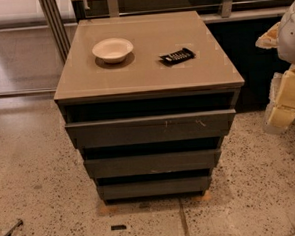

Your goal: Open top drawer

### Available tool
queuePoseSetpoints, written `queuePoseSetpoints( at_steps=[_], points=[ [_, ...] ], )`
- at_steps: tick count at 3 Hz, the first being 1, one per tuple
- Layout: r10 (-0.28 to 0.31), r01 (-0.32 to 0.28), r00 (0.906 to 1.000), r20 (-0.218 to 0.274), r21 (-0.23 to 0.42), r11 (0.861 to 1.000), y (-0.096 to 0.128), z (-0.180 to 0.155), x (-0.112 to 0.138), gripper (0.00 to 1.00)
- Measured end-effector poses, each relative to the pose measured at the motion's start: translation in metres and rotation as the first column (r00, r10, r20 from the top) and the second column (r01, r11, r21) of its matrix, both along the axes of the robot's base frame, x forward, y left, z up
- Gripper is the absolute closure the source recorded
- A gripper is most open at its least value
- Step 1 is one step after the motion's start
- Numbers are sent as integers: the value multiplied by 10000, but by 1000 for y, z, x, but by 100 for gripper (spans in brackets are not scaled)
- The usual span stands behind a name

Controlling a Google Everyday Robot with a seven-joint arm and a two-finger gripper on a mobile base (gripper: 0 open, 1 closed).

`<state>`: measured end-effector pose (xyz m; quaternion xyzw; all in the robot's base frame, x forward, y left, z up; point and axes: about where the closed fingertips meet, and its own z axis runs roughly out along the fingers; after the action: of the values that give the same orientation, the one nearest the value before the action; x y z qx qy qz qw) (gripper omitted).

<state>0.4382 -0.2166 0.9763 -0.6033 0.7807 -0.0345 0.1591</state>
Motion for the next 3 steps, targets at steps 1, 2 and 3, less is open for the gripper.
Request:
queuePoseSetpoints(
  at_steps=[1,2,3],
  points=[
    [0,0,10000,0,0,10000,0,0,0,0],
    [-115,108,9996,255,277,9996,-1,-11,5,0],
    [108,-142,9986,510,679,9976,6,-41,18,0]
  ],
)
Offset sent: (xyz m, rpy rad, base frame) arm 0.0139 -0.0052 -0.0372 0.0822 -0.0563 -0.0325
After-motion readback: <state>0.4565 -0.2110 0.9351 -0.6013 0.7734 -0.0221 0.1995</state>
